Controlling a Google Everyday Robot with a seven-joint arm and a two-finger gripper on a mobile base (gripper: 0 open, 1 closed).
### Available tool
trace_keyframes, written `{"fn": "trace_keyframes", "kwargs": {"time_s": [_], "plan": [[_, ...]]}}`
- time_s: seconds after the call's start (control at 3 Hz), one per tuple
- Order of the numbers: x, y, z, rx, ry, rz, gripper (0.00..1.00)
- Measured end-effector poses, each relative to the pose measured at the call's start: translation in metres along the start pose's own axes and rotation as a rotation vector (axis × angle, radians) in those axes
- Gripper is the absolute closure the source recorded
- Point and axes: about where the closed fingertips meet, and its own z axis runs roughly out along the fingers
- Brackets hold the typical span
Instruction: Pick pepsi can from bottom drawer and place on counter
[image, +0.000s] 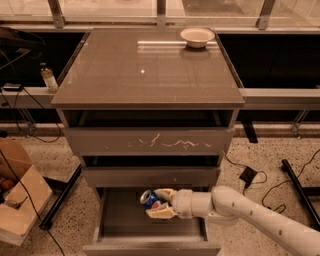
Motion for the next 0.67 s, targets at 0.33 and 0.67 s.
{"fn": "trace_keyframes", "kwargs": {"time_s": [0.33, 0.67], "plan": [[-0.075, 0.024, -0.037, -0.047, -0.071, -0.188, 1.00], [-0.149, 0.047, -0.066, -0.058, -0.079, -0.398, 1.00]]}}
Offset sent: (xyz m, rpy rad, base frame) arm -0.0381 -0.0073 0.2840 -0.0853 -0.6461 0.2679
